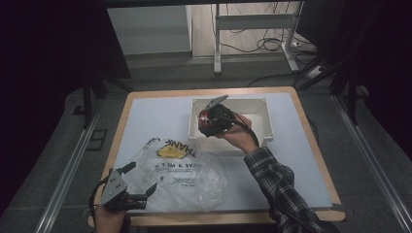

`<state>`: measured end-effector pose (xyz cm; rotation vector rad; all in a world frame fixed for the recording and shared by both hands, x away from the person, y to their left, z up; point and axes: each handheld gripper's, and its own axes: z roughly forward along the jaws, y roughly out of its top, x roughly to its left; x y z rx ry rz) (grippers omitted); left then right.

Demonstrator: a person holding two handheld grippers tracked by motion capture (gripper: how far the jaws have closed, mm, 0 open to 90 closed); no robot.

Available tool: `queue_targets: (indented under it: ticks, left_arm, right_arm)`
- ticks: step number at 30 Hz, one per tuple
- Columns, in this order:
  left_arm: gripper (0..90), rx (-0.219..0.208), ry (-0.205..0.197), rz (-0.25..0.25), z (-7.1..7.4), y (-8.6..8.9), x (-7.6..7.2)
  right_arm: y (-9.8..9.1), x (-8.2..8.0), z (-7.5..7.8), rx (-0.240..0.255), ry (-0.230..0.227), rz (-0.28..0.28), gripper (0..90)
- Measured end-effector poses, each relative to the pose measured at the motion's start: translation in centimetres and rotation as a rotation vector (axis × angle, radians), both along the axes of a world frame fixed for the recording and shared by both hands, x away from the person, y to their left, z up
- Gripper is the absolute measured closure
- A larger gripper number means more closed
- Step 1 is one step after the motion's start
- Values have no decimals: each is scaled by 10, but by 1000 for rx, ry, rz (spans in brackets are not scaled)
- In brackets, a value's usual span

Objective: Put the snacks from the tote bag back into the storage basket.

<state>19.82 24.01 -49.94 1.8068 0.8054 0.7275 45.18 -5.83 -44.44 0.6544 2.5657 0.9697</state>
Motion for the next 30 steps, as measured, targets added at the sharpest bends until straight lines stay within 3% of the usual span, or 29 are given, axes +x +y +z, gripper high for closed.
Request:
queue_targets:
  ticks: [30]
  left_arm:
    - [36,-6,-2,5,0,1,0]
  right_arm:
    - [10,21,-20,-28,15,14,259]
